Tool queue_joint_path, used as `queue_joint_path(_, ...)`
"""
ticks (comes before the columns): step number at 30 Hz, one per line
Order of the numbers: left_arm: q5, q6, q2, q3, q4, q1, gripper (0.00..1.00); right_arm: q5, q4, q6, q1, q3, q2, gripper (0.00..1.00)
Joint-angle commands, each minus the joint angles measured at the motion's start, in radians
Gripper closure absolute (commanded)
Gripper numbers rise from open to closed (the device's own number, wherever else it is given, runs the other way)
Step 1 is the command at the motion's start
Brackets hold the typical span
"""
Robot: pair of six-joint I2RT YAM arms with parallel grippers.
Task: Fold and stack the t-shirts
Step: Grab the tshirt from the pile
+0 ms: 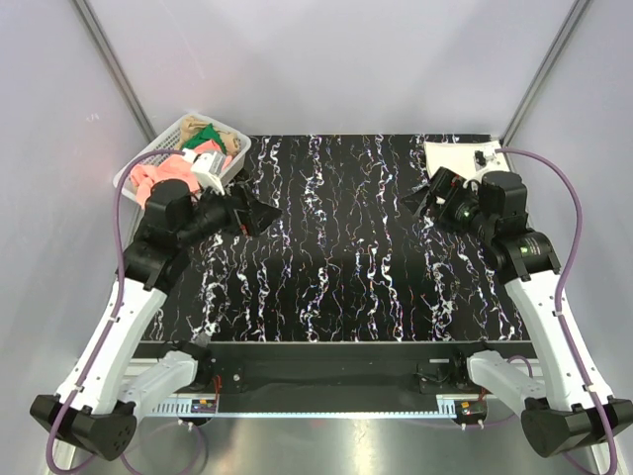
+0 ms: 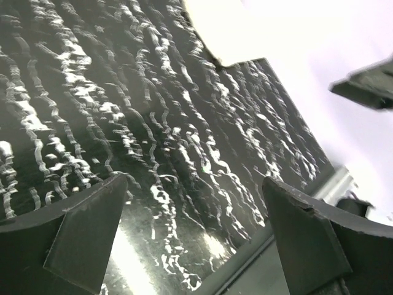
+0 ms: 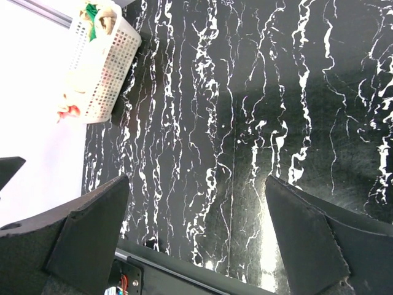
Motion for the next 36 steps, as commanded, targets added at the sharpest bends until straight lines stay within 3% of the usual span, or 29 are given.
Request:
queue_joint_path(1, -0.134, 0.030, 0.007, 0.083, -0.064, 0.000, 0.01, -0.025, 0.043, 0.015, 0.000, -0.027, -0.026, 0.00)
queue_joint_path(8, -0.418, 0.074, 0.125, 0.250, -0.185, 0.014, 0.02, -0.012, 0.049, 0.023, 0.000, -0.061, -0.056, 0.00)
queue_joint_path(12, -0.617, 0.100, 0.260, 0.344, -0.220, 0.082, 0.04, -0.009, 0.070, 0.038, 0.000, -0.072, -0.082, 0.00)
queue_joint_path(15, -0.684, 0.126, 0.366, 0.396, -0.245, 0.160, 0.06, -0.005, 0.093, 0.038, 0.000, -0.101, -0.105, 0.00)
queue_joint_path(18, -0.725, 0.119, 0.480, 0.454, -0.257, 0.224, 0.09, -0.017, 0.112, 0.046, 0.000, -0.121, -0.111, 0.00)
queue_joint_path(22, -0.637, 0.061, 0.639, 0.549, -0.226, 0.341, 0.19, -0.072, 0.153, 0.070, 0.000, -0.153, -0.106, 0.00)
queue_joint_path(24, -0.689, 0.048, 0.716, 0.601, -0.226, 0.356, 0.22, -0.107, 0.172, 0.073, 0.000, -0.167, -0.096, 0.00)
queue_joint_path(27, -0.752, 0.004, 0.790, 0.623, -0.223, 0.417, 0.28, -0.112, 0.172, 0.075, 0.000, -0.165, -0.095, 0.00)
queue_joint_path(30, -0.723, -0.028, 0.852, 0.631, -0.223, 0.467, 0.30, -0.109, 0.178, 0.081, 0.001, -0.164, -0.102, 0.00)
queue_joint_path(36, -0.712, -0.031, 0.957, 0.629, -0.217, 0.485, 0.33, -0.092, 0.190, 0.073, 0.006, -0.182, -0.070, 0.00)
